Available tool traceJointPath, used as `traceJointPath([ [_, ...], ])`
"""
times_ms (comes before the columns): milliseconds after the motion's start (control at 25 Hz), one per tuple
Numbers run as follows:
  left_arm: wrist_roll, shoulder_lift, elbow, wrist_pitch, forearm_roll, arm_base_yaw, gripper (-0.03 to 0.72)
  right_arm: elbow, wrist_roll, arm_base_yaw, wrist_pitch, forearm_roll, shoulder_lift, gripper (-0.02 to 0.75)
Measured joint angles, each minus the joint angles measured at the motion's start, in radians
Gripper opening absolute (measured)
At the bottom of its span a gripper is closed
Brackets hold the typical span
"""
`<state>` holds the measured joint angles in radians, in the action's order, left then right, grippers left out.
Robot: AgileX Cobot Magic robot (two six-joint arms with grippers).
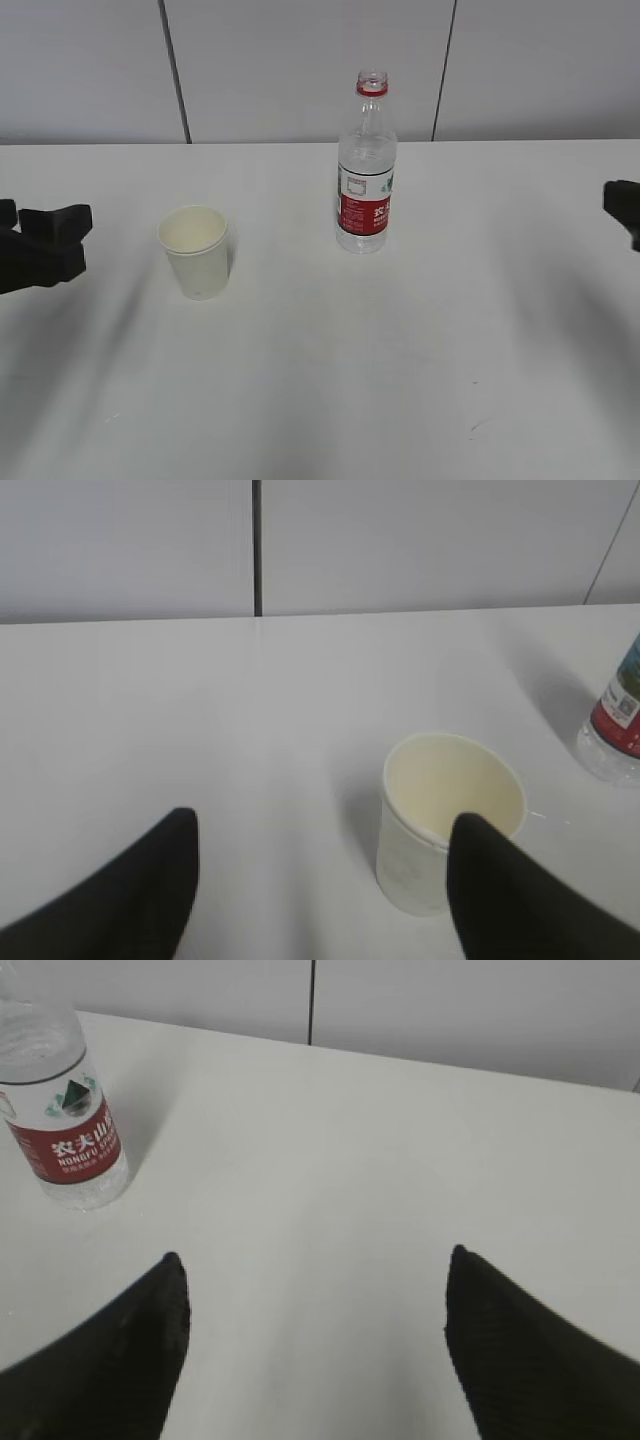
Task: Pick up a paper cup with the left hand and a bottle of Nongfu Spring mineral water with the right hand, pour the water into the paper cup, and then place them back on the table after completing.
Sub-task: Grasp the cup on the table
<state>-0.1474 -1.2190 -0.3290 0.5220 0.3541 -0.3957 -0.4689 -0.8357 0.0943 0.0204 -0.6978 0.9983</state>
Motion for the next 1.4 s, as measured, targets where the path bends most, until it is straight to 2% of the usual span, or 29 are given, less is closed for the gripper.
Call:
traceJointPath([
  [80,0.044,-0.049,0.000,0.034,-0.045,0.000,0.479,-0.009,0.013,0.067,0.071,0.014,0.052,0.587],
  [200,0.105,-0.112,0.000,0.068,-0.091,0.000,0.479,-0.016,0.134,0.142,0.174,0.100,0.154,0.587],
  [440,0.163,-0.206,-0.001,0.133,-0.126,0.000,0.479,-0.018,0.646,0.160,0.375,0.548,0.339,0.587],
  [560,0.182,-0.261,-0.002,0.153,-0.159,0.000,0.479,-0.020,0.756,0.162,0.460,0.665,0.418,0.587],
  [880,0.204,-0.465,-0.003,0.370,-0.269,0.000,0.479,-0.022,0.791,0.162,0.678,0.783,0.618,0.587],
  [1080,0.207,-0.595,-0.010,0.535,-0.396,0.000,0.479,-0.026,0.792,0.162,0.783,0.833,0.716,0.587],
  [1160,0.207,-0.640,-0.013,0.595,-0.414,0.000,0.479,-0.026,0.802,0.162,0.827,0.854,0.742,0.587],
  [1400,0.237,-0.769,-0.033,0.615,-0.505,0.027,0.504,-0.028,0.843,0.162,0.944,0.904,0.813,0.587],
])
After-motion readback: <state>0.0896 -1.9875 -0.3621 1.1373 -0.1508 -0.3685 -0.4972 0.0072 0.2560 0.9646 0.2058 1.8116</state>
